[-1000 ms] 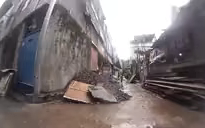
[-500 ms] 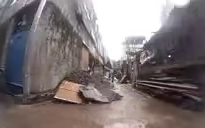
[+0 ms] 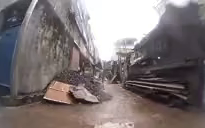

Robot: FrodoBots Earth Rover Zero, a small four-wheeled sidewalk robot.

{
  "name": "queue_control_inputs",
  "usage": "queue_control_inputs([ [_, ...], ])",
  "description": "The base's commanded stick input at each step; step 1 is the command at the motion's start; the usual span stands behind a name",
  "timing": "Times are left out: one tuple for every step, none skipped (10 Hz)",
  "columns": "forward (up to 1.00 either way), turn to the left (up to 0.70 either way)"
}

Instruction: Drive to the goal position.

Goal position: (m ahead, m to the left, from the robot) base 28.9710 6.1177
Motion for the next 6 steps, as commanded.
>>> queue_control_inputs([
  [0.99, 0.00],
  [0.99, 0.00],
  [0.99, 0.00],
  [0.99, 0.00],
  [0.99, 0.00],
  [0.99, 0.00],
])
